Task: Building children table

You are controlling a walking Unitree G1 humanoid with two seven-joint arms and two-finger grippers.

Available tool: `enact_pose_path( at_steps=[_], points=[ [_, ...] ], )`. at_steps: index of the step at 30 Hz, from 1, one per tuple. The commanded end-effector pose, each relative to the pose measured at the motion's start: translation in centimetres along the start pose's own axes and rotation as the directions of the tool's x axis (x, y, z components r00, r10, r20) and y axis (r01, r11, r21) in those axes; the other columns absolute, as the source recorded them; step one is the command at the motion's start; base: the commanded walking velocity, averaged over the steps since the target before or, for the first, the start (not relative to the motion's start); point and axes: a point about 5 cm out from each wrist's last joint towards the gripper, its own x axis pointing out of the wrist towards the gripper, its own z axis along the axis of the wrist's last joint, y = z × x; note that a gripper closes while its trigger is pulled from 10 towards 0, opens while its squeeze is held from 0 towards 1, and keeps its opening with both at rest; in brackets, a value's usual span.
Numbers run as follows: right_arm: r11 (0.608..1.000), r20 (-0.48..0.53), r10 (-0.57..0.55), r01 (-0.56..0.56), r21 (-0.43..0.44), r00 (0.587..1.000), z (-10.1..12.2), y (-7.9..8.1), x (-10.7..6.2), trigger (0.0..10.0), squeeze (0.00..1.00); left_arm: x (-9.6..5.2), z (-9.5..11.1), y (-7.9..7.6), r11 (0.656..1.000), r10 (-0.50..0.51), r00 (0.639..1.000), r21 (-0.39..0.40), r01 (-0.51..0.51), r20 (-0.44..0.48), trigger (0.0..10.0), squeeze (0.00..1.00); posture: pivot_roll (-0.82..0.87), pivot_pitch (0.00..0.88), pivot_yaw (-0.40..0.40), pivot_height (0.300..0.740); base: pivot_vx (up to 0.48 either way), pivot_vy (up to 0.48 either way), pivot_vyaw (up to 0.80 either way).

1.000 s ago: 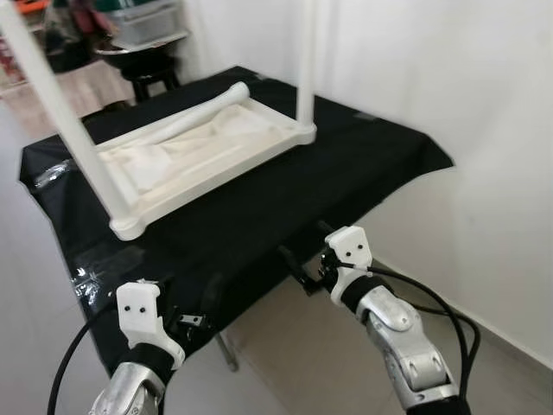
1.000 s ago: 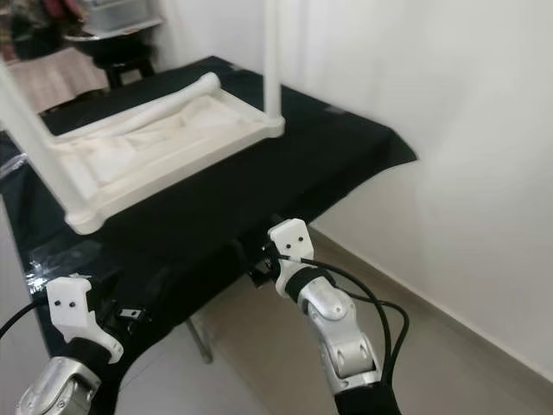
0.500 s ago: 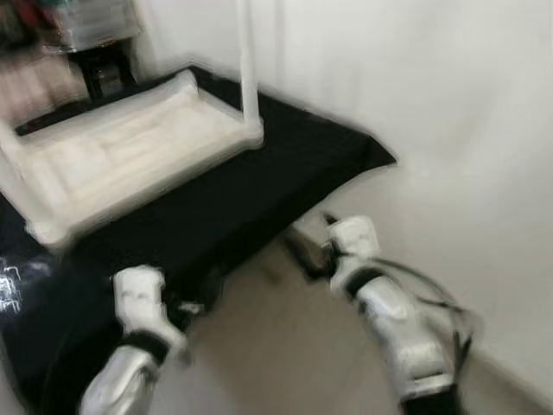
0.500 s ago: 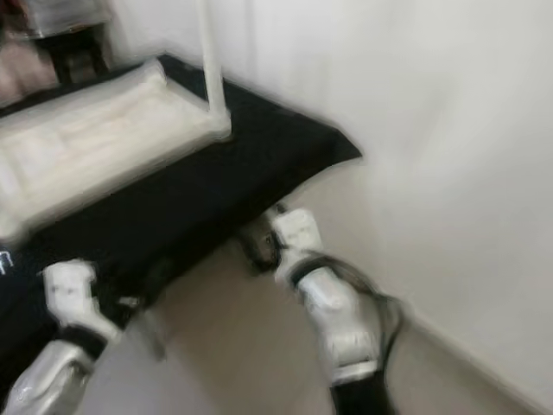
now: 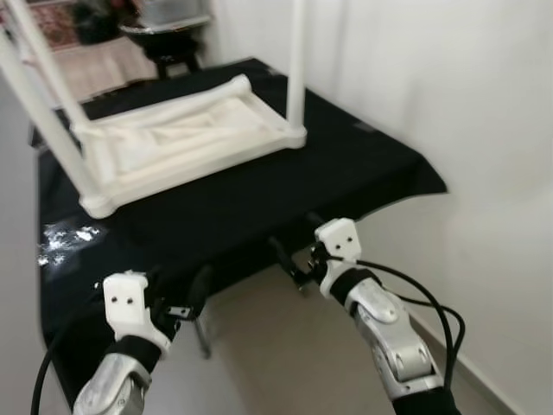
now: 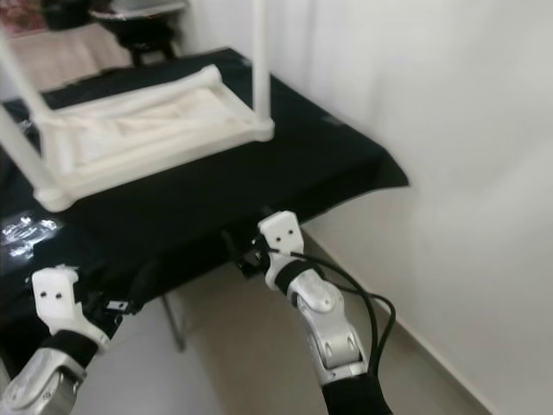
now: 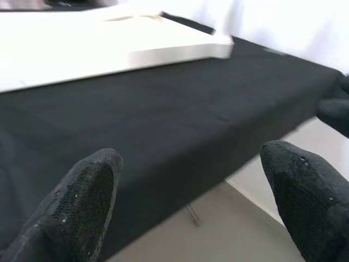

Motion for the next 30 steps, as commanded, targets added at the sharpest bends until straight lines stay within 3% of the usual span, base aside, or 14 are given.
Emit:
enact_pose_path(
  at_steps=[1,2,4,7,12,30],
  points=[
    [0.998,-0.036,-0.035,0.037,0.055,0.999,-0.6,-0.5,-0.1,10.0,0.00,-0.1,0.1,0.2,1.000,0.006,1.000,0.017,-0.005,-0.024,10.0,0.00,-0.10,0.077,0.036,0.740,0.000,0.000,0.00],
    [0.988,-0.044,-0.102,0.107,0.112,0.994,-0.5,-1.5,0.3,10.0,0.00,0.0,0.1,0.3,1.000,0.003,1.000,0.028,-0.002,-0.028,10.0,0.00,-0.10,0.074,0.039,0.740,0.000,0.000,0.00],
    [0.978,-0.045,-0.152,0.157,0.136,0.987,-0.3,-2.4,0.8,10.0,0.00,0.2,0.4,0.5,0.999,0.014,1.000,0.040,-0.013,-0.017,10.0,0.00,-0.09,0.066,0.041,0.740,0.000,0.000,0.00],
    [0.974,-0.022,-0.193,0.194,0.116,0.981,0.2,-3.3,1.5,10.0,0.00,0.8,1.0,0.7,0.998,0.044,0.999,0.043,-0.045,0.021,10.0,0.00,-0.09,0.065,0.043,0.740,0.000,0.000,0.00],
    [0.995,-0.017,-0.092,0.093,0.024,0.996,0.1,-1.7,1.9,10.0,0.00,1.3,0.9,0.8,0.999,0.033,0.999,0.041,-0.035,0.031,10.0,0.00,-0.09,0.061,0.045,0.740,0.060,0.000,0.00],
    [0.991,-0.001,-0.077,0.077,0.106,0.997,-0.1,-2.1,2.3,10.0,0.00,1.5,0.8,0.8,1.000,0.029,0.999,0.011,-0.029,0.044,10.0,0.00,-0.09,0.046,0.038,0.740,0.337,0.000,0.14]
  ],
)
